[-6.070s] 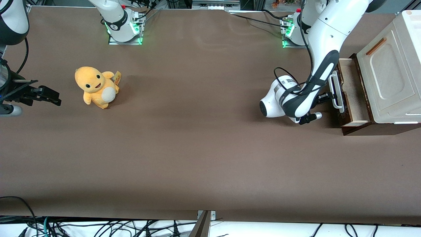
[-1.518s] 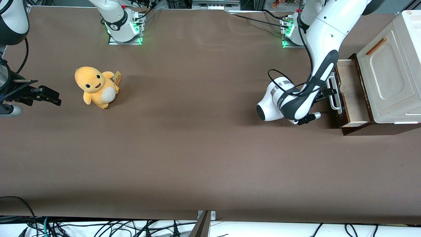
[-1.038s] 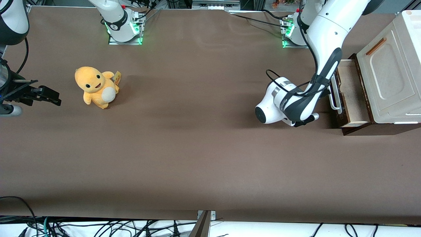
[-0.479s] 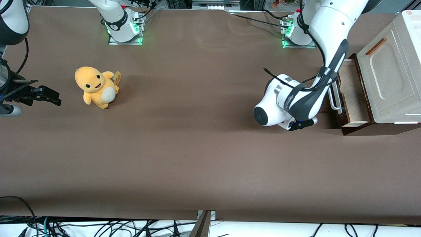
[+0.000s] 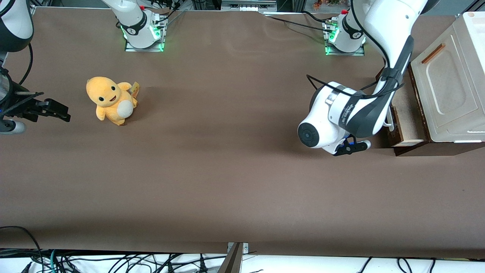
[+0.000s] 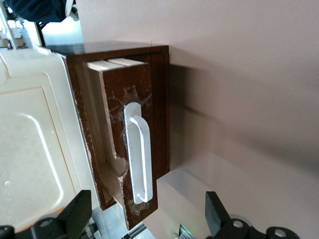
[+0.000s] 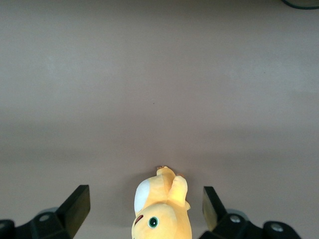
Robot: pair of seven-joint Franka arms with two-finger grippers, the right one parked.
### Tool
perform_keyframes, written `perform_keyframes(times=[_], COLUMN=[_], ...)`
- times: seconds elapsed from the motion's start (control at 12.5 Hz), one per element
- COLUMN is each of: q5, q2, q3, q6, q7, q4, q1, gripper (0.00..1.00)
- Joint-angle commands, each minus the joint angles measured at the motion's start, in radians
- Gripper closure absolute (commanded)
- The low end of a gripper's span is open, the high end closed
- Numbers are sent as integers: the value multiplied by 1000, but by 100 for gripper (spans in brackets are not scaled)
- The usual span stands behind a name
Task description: Open lower drawer with left arm only
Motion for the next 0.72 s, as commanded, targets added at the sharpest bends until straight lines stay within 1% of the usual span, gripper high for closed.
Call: perform_keyframes(times=[0.0, 0.24, 0.4, 0.64], q5=[-55, -76, -105, -112], q2=[-42, -51, -91, -118], q3=[17, 22, 25, 46], q6=[-15, -19, -19, -18], q7=[134, 204, 273, 354], q4=[66, 138, 143, 144], q1=[5, 19, 44, 56], gripper=[0, 0, 0, 0])
